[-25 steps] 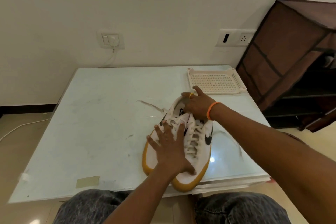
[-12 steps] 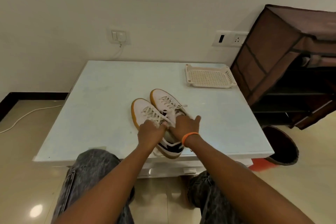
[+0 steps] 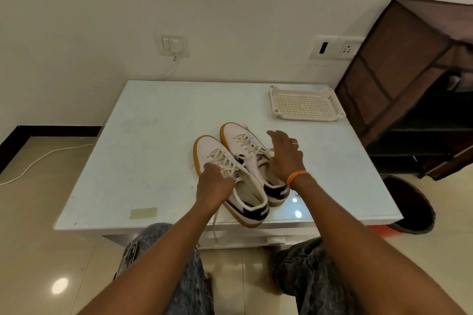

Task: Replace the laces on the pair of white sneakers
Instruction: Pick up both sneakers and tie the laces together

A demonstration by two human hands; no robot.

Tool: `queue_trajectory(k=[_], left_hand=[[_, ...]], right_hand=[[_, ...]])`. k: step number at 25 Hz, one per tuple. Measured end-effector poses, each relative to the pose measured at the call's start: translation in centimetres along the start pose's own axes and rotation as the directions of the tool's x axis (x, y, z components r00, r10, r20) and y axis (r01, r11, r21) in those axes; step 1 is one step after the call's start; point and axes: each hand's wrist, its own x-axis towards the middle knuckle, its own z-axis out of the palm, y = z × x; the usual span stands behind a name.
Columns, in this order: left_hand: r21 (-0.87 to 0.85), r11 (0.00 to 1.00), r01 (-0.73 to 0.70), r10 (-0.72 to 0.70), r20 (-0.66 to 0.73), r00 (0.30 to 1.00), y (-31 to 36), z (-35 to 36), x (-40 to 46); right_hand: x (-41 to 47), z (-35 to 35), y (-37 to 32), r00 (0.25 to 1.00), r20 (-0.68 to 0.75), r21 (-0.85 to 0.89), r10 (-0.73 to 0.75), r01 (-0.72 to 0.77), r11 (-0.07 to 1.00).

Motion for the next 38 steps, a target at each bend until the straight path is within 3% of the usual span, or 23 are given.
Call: queue_trajectory(k=[3,5,7,8,11,12,15,20,21,23,25,26,29,31,33,35,38], left_hand=[[0.164,0.983,-0.084,0.096,-0.067,0.993,2.7,-0.3,1.4],[0.501,0.847,-0.179,0.232,-0.046,0.972,4.7,-0.3,2.9],[0.664,0.702,-0.258,0.256,0.103,0.961,6.0,0.6,4.3],[0.689,0.671,-0.275,0.222,0.167,0.961,6.4,1.3,4.4],[0.743,0.616,-0.263,0.170,0.201,0.965,6.1,2.8,4.3],[0.730,0.623,-0.280,0.160,0.231,0.960,6.2,2.7,4.4],[0.493,0.828,-0.268,0.124,0.306,0.944,8.5,0.7,4.5],[0.288,0.924,-0.253,0.137,0.366,0.920,13.8,-1.7,3.7],[0.357,0.893,-0.274,0.150,0.338,0.929,14.0,-1.6,3.9],[0.695,0.648,-0.311,0.153,0.281,0.947,13.3,-1.3,3.6],[0.838,0.445,-0.317,0.071,0.320,0.945,10.9,0.1,2.7],[0.839,0.430,-0.334,0.080,0.333,0.940,9.8,1.1,2.2],[0.810,0.434,-0.394,0.337,0.259,0.905,8.1,3.6,1.5],[0.686,0.669,-0.287,0.257,0.148,0.955,8.4,3.8,1.9],[0.308,0.949,-0.069,0.034,0.117,0.993,8.7,3.1,2.3],[-0.040,0.997,0.062,-0.055,0.160,0.986,8.7,2.2,2.5],[-0.230,0.964,0.136,-0.091,0.195,0.977,8.5,1.3,2.3]], right_hand=[[2.2,0.4,0.5,0.976,0.215,-0.028,-0.039,0.046,0.999],[2.6,0.5,1.2,0.979,0.197,-0.079,-0.044,0.060,0.995],[2.6,-0.5,1.8,0.984,0.176,-0.158,-0.031,0.060,0.986],[2.6,-1.1,2.1,0.986,0.164,-0.108,-0.022,0.040,0.993],[2.4,-4.0,2.1,0.991,0.126,0.334,-0.044,0.000,0.943],[2.2,-5.4,1.7,0.991,0.113,0.441,-0.070,0.013,0.898],[1.4,-9.6,0.4,0.991,0.066,0.643,-0.114,0.046,0.765],[0.1,-13.1,-1.8,0.982,0.012,0.829,-0.189,0.096,0.551],[-0.2,-13.1,-1.9,0.981,0.008,0.838,-0.195,0.100,0.537],[-0.8,-12.7,-1.6,0.983,0.012,0.854,-0.185,0.086,0.513],[-1.2,-11.8,-0.9,0.987,0.008,0.854,-0.162,0.077,0.514],[-1.4,-11.1,-0.4,0.990,0.004,0.854,-0.144,0.072,0.516],[-2.1,-7.1,0.7,0.996,0.037,0.883,-0.084,0.007,0.469],[-2.3,-3.7,1.9,0.999,0.003,0.771,-0.047,0.028,0.637],[-2.6,-0.7,3.0,0.996,-0.065,0.495,-0.064,0.087,0.864],[-3.0,0.9,3.3,0.991,-0.071,0.174,-0.117,0.128,0.976],[-3.2,1.2,2.4,0.993,0.028,-0.220,-0.114,0.118,0.968]])
